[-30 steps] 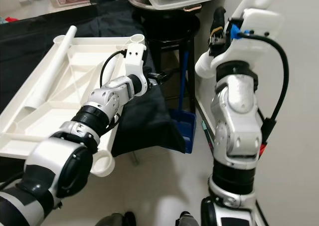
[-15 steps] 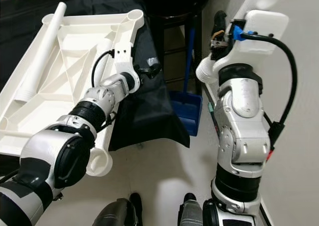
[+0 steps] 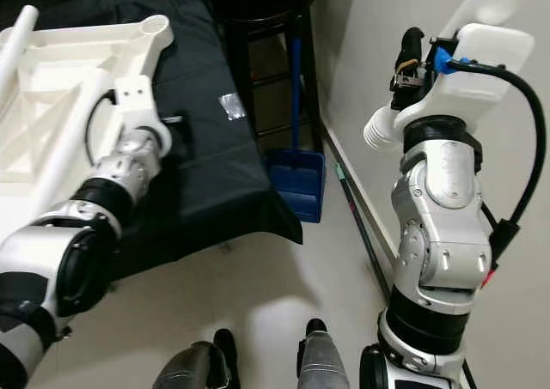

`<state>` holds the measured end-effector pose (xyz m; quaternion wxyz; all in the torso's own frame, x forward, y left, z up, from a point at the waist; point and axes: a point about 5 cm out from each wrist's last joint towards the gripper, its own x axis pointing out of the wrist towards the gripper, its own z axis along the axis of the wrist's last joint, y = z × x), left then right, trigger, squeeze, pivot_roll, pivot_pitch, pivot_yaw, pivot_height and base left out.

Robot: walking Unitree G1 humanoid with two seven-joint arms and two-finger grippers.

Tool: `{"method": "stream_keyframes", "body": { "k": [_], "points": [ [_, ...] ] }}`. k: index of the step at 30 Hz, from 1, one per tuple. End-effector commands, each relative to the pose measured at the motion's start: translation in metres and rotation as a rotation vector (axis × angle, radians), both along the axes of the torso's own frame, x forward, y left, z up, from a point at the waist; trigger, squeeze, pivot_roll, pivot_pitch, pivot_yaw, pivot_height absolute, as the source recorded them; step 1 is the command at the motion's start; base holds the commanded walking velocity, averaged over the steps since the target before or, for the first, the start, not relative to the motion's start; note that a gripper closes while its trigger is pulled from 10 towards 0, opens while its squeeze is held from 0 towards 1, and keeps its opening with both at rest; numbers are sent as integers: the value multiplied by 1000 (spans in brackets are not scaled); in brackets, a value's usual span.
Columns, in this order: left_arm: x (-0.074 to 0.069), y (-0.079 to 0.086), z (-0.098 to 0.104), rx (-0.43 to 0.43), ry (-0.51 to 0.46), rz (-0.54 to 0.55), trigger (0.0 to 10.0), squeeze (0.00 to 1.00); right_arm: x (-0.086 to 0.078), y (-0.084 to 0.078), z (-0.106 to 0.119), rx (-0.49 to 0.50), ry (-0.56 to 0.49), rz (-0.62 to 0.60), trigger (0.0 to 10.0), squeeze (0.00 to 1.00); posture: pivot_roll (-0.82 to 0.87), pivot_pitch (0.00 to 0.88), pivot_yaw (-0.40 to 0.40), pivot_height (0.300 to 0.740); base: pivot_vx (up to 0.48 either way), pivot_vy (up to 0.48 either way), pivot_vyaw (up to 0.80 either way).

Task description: Building children table

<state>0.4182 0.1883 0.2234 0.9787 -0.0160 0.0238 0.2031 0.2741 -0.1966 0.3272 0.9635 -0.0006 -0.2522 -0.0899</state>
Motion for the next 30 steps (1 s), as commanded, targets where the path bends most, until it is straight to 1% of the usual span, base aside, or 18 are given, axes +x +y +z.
{"method": "stream_keyframes", "body": {
  "k": [1,2,5,9,10,11,12,13,15,17,18,19,21,22,24,25,27,30],
  "points": [
    [-14,50,-14,59,52,213,10000,0,-3,2,2,-7,-10,16,10000,0,24,344,102,740,0,0,0],
    [-17,61,-11,69,40,257,10000,0,-3,2,1,-7,-8,17,10000,0,24,343,100,740,0,0,0],
    [-19,73,-4,122,17,293,10000,0,-2,3,-1,-1,0,24,10000,0,37,335,86,740,0,0,0],
    [-13,55,2,135,-31,188,10000,0,0,6,-3,7,9,42,10000,0,38,335,84,740,0,0,0],
    [-6,32,8,121,-87,67,10000,0,1,8,-4,10,11,55,10000,0,37,329,73,740,0,0,0],
    [-6,32,8,121,-87,67,10000,0,1,8,-4,10,11,55,10000,0,37,329,73,740,0,0,0],
    [-3,17,12,113,-126,-13,10000,0,2,9,-5,12,12,65,10000,0,37,329,73,740,0,0,0],
    [2,-21,22,113,-206,-192,10000,0,3,14,-3,21,1,101,10000,0,35,323,76,740,0,0,0],
    [0,-82,37,111,-326,-466,10000,0,2,25,0,39,-29,203,10000,0,34,320,73,740,0,0,0],
    [-10,-127,50,73,-422,-644,10000,0,-1,41,4,54,-67,343,10000,0,37,314,78,740,0,0,0],
    [-15,-141,56,49,-459,-691,10000,0,-3,47,6,59,-83,402,10000,0,37,314,78,740,0,0,0],
    [-15,-141,56,49,-459,-691,10000,0,-3,47,6,59,-83,402,10000,0,37,314,78,740,0,0,0],
    [-27,-161,66,33,-535,-767,10000,0,-7,55,8,53,-108,465,10000,0,42,303,81,740,0,0,0],
    [-27,-161,66,33,-535,-767,10000,0,-7,55,8,53,-108,465,10000,0,42,303,81,740,0,0,0],
    [-40,-172,74,30,-592,-822,10000,0,-8,59,5,44,-107,486,10000,0,55,281,80,740,0,0,0],
    [-40,-172,74,30,-592,-822,10000,0,-8,59,5,44,-107,486,10000,0,55,281,80,740,0,0,0],
    [-54,-172,77,56,-638,-832,10000,0,-4,61,-9,4,-64,455,10000,0,67,255,73,740,0,0,0],
    [-59,-169,74,51,-650,-827,10000,0,-2,61,-17,-8,-40,443,10000,0,70,252,72,740,0,0,0]
  ]
}}
